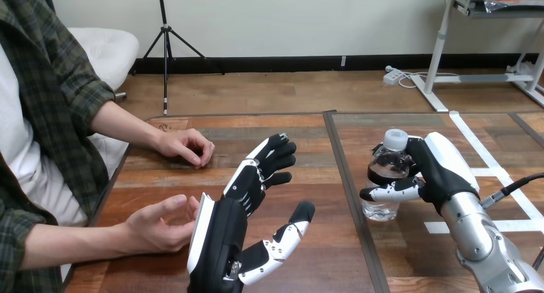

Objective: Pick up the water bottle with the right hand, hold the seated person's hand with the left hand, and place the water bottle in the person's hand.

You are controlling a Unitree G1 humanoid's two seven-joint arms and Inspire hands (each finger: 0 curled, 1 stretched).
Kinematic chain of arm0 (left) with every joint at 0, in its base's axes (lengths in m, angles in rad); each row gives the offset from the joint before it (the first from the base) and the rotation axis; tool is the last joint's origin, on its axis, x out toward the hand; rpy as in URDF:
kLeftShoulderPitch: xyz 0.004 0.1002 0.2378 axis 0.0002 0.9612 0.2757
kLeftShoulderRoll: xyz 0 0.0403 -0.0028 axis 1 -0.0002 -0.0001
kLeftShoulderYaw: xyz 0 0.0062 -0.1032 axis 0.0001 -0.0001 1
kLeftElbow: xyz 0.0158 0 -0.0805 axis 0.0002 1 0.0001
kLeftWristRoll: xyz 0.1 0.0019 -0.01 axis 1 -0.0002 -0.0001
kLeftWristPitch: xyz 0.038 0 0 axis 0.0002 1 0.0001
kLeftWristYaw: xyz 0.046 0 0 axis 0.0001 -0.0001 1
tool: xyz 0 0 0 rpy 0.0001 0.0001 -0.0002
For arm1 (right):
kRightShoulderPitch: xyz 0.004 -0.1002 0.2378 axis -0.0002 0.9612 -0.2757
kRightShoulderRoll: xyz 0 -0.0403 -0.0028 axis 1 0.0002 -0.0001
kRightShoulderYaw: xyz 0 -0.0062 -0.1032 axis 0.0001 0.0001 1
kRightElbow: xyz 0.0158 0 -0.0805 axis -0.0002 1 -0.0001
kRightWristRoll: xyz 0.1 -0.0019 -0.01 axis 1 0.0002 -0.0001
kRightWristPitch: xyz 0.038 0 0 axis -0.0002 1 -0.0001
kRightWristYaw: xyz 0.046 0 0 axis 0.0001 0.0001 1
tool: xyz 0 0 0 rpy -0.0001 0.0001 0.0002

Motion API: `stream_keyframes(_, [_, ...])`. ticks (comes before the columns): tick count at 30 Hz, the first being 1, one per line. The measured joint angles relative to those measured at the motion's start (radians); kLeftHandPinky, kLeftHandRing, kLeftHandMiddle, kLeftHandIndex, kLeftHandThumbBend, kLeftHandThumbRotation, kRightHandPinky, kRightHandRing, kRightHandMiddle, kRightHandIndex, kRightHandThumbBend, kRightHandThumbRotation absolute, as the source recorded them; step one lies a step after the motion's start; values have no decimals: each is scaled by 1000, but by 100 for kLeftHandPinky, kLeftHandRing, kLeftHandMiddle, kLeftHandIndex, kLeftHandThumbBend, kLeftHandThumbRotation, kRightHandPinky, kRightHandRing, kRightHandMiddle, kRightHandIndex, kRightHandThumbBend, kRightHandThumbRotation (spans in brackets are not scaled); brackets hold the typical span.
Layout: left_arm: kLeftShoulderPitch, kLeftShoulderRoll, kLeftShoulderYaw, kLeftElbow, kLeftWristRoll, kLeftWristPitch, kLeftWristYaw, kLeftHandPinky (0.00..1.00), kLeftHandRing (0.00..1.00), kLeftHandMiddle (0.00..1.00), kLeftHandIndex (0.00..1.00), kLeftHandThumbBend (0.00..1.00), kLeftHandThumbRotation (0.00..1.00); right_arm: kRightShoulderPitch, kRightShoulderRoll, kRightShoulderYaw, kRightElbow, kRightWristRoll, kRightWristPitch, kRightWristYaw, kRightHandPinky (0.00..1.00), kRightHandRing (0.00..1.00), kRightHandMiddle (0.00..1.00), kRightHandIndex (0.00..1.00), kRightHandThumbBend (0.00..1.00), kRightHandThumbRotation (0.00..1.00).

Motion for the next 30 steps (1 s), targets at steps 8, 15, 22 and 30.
stream_keyframes(8, [0, 0, 0, -1, 0, 0, 0, 75, 81, 83, 85, 45, 0, 3, 0, 0, -1, 13, -1, 0, 58, 55, 59, 62, 77, 0])
stream_keyframes(15, [0, 0, 0, -1, -1, 0, 0, 75, 81, 83, 85, 44, 0, 7, 0, 0, -1, 17, -19, -2, 55, 50, 54, 57, 77, 0])
stream_keyframes(22, [0, 0, 0, -1, -2, 0, 0, 74, 81, 83, 85, 44, 0, 11, 0, 0, -1, 18, -40, -7, 53, 48, 51, 54, 77, 0])
stream_keyframes(30, [0, 0, 0, -1, -7, 0, 0, 73, 79, 82, 84, 43, 0, 16, 1, 0, -1, 18, -55, -11, 50, 47, 49, 51, 77, 0])
